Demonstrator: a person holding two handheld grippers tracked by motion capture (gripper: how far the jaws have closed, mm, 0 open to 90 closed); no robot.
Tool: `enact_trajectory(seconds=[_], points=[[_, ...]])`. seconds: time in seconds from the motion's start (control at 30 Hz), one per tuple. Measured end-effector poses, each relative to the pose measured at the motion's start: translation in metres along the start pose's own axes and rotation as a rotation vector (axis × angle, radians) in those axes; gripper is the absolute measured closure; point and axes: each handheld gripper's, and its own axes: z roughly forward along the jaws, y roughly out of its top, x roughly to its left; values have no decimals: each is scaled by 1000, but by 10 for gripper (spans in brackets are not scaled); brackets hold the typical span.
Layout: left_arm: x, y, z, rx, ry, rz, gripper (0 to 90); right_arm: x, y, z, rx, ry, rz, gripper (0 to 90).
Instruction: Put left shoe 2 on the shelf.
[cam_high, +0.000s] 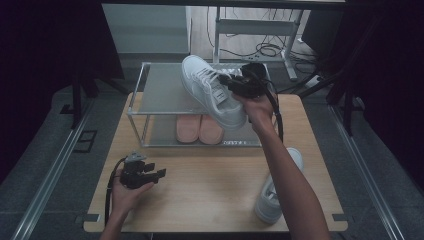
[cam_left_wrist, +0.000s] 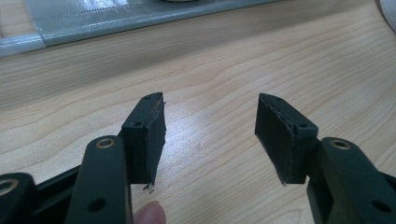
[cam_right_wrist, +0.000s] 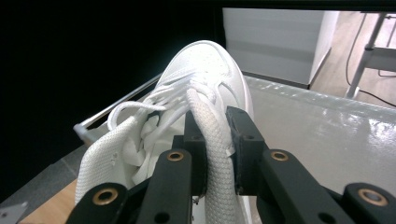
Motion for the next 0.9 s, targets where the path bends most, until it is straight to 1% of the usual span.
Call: enact_trajectory(seconds=[0.17, 0.2, 0.23, 0.27, 0.33, 0.37, 0.43, 0.47, 0.53, 0.57, 0.73, 0.8, 0.83, 0.9], points=[[0, 0, 0, -2, 2, -3, 430, -2, 4, 5, -11, -22, 22, 800], [0, 0, -1, -2, 1, -4, 430, -3, 6, 8, -19, -34, 42, 800], [1, 0, -1, -3, 1, -4, 430, -3, 6, 8, -19, -34, 42, 800], [1, 0, -1, -3, 0, -4, 430, -4, 7, 11, -20, -43, 58, 800], [1, 0, -1, -4, -1, -6, 430, -5, 8, 12, -22, -44, 63, 800], [1, 0, -2, -5, 1, -5, 430, -7, 10, 17, -15, -46, 71, 800], [2, 0, -2, -9, 1, -4, 430, -8, 10, 19, -13, -46, 79, 800], [2, 0, -3, -11, 1, -5, 430, -9, 12, 26, -9, -53, 99, 800], [3, 0, -3, -10, 1, -6, 430, -10, 13, 28, -9, -56, 103, 800], [3, 0, -2, -10, 2, -8, 430, -10, 14, 31, -9, -67, 108, 800], [3, 0, -2, -7, -2, -6, 430, -9, 16, 44, -32, -100, 166, 799], [3, 0, -2, -9, -4, -8, 430, -11, 17, 53, -31, -112, 207, 799], [3, 0, -3, -12, -3, -11, 430, -11, 17, 53, -31, -112, 207, 799], [4, 0, -3, -16, -5, -13, 431, -11, 19, 58, -27, -129, 221, 798]])
